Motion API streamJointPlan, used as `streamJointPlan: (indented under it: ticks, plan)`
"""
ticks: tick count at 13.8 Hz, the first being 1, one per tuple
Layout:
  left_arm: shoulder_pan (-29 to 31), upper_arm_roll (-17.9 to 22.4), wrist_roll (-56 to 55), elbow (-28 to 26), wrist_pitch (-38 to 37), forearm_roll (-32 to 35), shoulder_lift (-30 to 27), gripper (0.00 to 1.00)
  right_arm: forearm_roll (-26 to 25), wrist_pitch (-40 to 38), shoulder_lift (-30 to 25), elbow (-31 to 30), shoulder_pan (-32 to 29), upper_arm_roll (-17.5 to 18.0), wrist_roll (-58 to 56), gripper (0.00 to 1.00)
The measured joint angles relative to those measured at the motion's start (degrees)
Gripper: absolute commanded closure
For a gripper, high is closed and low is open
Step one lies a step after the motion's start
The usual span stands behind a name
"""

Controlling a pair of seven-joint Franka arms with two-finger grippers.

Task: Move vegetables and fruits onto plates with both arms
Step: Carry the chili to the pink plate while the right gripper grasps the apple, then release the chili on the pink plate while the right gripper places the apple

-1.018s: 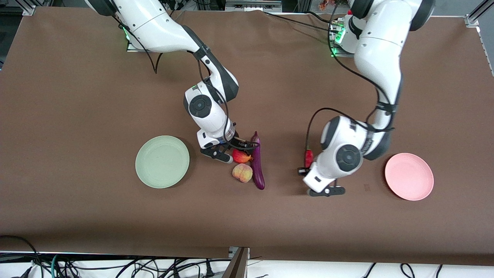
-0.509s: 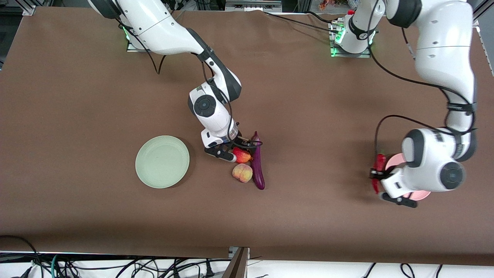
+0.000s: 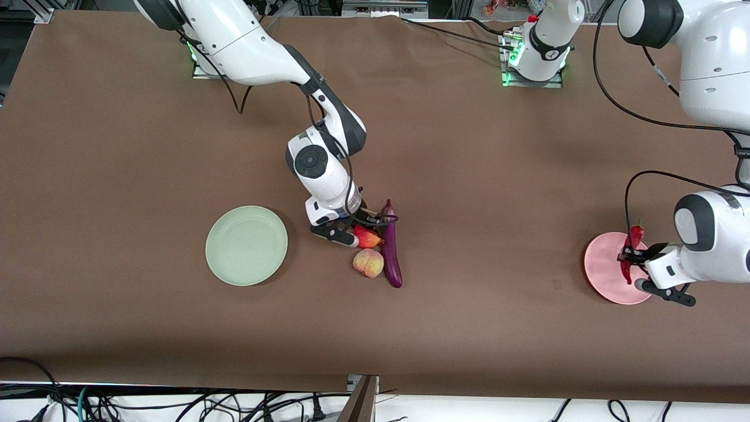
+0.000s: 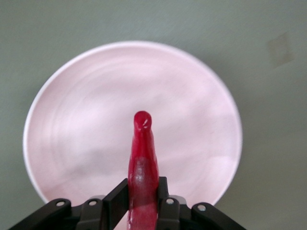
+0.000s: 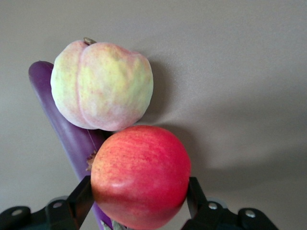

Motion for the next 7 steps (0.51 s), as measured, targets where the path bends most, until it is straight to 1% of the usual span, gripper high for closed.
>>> streamJointPlan:
  ticks: [2,4,6,7]
  plan:
    - [0.6,0.0,0.5,0.0,0.0,0.6,0.4,1.00,-0.3,-1.1,-0.2,0.5,0.0,-0.4,-0.2,0.62]
    - [0.6,-0.2,0.6,0.0,0.1,0.7,0.9,1.00,-2.1,-6.7,-1.6,1.6,-0.1,-1.4,-0.4,0.62]
    - [0.5,-0.4,0.6,0.0,1.9,0.8,1.1,1.00,-2.8,-13.1,-4.4,2.2,-0.5,-2.8,-1.7,0.62]
    - [0.5,-0.4,0.6,0.0,3.7,0.9,1.2,0.97,-2.8,-15.8,-5.9,2.2,-1.1,-3.2,-3.7,0.62]
